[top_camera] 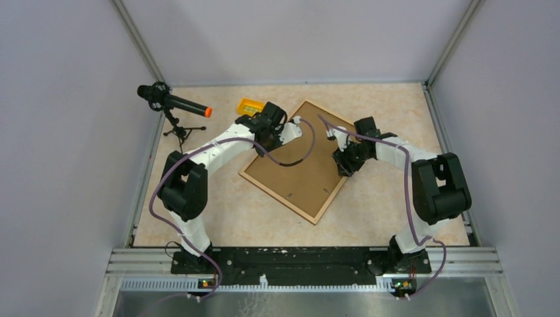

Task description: Take the photo out of the frame

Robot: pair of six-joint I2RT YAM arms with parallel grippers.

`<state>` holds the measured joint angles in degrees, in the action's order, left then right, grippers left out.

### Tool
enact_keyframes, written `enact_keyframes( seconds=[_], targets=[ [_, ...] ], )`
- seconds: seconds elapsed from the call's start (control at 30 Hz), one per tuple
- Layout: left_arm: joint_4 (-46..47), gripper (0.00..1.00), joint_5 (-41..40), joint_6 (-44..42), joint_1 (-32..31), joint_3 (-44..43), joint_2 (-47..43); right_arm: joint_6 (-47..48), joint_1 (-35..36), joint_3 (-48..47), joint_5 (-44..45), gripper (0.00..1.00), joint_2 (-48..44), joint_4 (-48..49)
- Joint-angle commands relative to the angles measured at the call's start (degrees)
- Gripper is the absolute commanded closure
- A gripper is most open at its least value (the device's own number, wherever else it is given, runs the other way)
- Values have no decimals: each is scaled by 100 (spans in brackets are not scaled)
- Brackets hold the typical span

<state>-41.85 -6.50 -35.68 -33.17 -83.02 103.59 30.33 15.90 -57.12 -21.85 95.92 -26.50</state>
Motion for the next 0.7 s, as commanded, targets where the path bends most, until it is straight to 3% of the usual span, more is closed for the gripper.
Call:
enact_keyframes(
  seconds=[0.0, 0.67],
  targets=[
    [-542, 100, 42, 61, -61, 142, -165, -53, 23, 43, 260, 50, 260, -259],
    [-825, 100, 777, 315, -265, 146, -50, -76, 18, 17, 277, 52, 326, -246]
  ],
)
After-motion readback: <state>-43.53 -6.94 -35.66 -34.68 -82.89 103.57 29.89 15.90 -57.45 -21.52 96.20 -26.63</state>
